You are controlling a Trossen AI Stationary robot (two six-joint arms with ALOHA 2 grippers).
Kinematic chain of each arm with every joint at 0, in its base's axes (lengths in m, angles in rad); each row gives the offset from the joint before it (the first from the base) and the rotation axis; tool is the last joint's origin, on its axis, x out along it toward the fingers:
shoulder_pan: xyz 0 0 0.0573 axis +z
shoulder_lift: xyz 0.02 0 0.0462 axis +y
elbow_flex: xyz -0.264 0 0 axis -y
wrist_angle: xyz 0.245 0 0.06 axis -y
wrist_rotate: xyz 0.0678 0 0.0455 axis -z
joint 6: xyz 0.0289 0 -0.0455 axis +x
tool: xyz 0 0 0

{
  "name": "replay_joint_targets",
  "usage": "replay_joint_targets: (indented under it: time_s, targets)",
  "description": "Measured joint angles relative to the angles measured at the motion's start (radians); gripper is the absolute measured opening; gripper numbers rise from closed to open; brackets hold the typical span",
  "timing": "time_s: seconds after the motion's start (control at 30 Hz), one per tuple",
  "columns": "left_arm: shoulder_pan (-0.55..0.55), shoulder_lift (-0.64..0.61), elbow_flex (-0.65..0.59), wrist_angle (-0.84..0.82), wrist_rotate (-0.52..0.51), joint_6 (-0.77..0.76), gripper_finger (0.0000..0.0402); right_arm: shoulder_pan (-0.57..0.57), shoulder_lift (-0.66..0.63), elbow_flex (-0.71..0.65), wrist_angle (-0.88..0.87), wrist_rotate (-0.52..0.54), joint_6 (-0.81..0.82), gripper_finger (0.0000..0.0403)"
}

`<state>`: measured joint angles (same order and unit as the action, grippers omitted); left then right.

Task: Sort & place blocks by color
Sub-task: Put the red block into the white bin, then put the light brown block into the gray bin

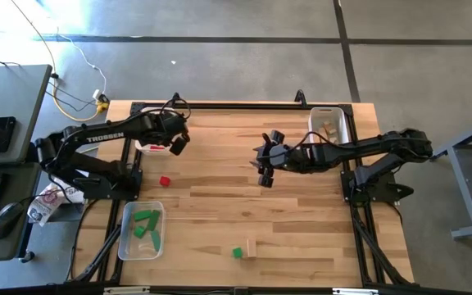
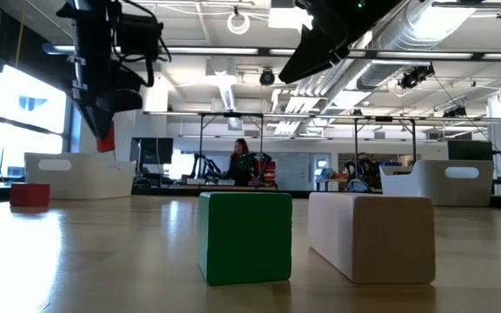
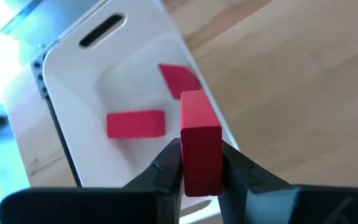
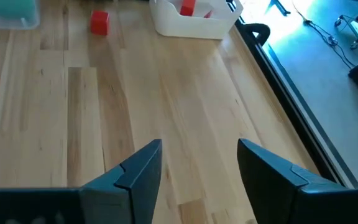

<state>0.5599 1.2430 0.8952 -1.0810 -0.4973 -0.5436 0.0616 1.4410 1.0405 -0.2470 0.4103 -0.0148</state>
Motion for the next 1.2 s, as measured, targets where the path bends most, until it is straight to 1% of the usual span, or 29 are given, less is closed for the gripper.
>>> replay_joint_targets:
  time_s: [0.3, 0.43, 0.53, 0.67, 0.8, 1.03, 1.2]
  targets:
    - [0.063, 0.000, -0.065, 0.003, -0.009, -0.074, 0.0052, 0.000, 0.000, 0.000, 0.000, 0.000, 0.012, 0.0195]
    - [0.082, 0.000, -0.070, 0.002, -0.056, -0.081, 0.0055, 0.000, 0.000, 0.000, 0.000, 0.000, 0.017, 0.0195]
    - [0.090, 0.000, -0.070, 0.002, -0.072, -0.077, 0.0069, 0.000, 0.000, 0.000, 0.000, -0.001, 0.024, 0.0195]
    - [0.095, 0.000, -0.070, 0.002, -0.068, -0.027, 0.0099, 0.000, 0.000, 0.000, -0.004, -0.011, 0.057, 0.0195]
    - [0.095, 0.000, -0.070, 0.002, -0.068, -0.002, 0.0135, 0.000, 0.000, 0.000, -0.005, -0.081, 0.061, 0.0195]
    - [0.095, 0.000, -0.070, 0.001, -0.071, -0.001, 0.0191, 0.000, 0.000, 0.000, -0.005, -0.250, 0.042, 0.0195]
    - [0.095, 0.000, -0.070, 0.007, 0.059, 0.061, 0.0201, 0.000, 0.000, 0.000, -0.005, -0.363, 0.070, 0.0195]
